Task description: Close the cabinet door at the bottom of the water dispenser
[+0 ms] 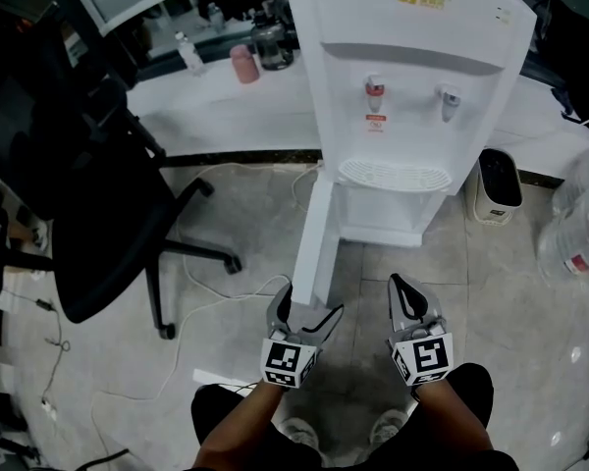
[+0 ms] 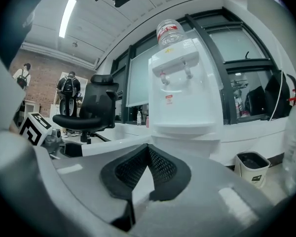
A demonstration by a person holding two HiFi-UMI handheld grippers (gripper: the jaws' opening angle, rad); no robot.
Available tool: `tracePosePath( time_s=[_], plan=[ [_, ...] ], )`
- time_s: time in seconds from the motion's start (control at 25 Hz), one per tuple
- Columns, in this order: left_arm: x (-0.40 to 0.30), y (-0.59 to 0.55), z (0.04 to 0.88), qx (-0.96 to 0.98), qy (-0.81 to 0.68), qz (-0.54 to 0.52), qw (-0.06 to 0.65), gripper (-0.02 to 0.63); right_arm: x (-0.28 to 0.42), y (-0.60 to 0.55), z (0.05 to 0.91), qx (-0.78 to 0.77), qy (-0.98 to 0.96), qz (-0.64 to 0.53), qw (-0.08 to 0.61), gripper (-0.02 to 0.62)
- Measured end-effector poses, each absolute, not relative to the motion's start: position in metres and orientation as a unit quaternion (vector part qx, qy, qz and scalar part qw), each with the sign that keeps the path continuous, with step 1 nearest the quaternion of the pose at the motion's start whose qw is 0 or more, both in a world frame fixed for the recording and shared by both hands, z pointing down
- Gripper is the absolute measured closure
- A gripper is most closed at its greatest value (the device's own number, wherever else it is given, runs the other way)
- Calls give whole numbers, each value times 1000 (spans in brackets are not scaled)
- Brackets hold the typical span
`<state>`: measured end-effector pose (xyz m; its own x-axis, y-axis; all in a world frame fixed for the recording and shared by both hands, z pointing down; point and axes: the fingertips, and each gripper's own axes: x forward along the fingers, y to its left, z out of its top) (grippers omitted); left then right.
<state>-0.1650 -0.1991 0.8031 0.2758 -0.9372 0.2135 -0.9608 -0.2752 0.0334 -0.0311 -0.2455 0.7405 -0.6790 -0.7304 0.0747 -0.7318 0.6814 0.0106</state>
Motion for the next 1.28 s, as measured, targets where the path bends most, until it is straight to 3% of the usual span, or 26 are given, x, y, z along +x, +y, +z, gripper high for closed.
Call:
tracePosePath(
  time_s=[1.28],
  plan=[
    [-9,-259,799,889,-445,76,71,155,62,-259,739,483,-874,24,45,592]
  ],
)
